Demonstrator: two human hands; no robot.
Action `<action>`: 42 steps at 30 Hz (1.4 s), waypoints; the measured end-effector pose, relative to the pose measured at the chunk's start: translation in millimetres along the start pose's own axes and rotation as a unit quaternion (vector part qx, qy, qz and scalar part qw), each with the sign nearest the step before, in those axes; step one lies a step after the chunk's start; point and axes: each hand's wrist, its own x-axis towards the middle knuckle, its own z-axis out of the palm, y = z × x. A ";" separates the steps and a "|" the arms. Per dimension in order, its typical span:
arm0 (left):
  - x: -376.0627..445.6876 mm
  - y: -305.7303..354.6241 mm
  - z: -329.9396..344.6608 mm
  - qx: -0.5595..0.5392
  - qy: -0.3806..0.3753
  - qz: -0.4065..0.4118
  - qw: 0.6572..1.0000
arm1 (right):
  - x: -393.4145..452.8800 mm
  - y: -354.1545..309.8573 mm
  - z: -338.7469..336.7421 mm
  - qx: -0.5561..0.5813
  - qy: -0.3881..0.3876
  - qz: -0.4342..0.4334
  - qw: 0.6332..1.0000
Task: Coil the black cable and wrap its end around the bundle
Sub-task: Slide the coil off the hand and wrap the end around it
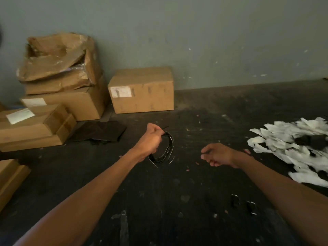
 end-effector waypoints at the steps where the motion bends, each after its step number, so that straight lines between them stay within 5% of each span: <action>1: 2.3 -5.3 4.1 -0.005 -0.005 -0.004 1.000 | -0.8 16.2 -3.1 -0.041 0.016 0.016 0.999; 7: 13.7 -32.4 33.7 0.002 -0.027 0.004 1.000 | -24.8 99.1 -10.4 -0.239 0.053 0.076 0.967; 14: 16.3 -40.1 58.1 0.027 -0.059 -0.006 0.998 | -40.6 147.8 9.3 -0.248 0.060 0.113 0.960; 25: 9.0 -44.1 55.3 0.062 -0.076 0.029 0.995 | -35.0 137.6 33.2 -0.247 0.066 0.126 0.958; 29: 4.3 -43.7 49.9 0.067 -0.063 0.059 0.994 | -27.6 110.8 35.0 -0.178 0.072 0.035 0.981; 35: 2.6 -41.1 42.7 0.126 -0.074 0.077 0.986 | -32.0 9.6 32.9 0.149 0.095 -0.129 0.976; 42: -11.2 -10.6 34.7 0.091 -0.117 0.098 0.984 | -36.2 -52.0 34.9 0.143 0.077 -0.234 0.958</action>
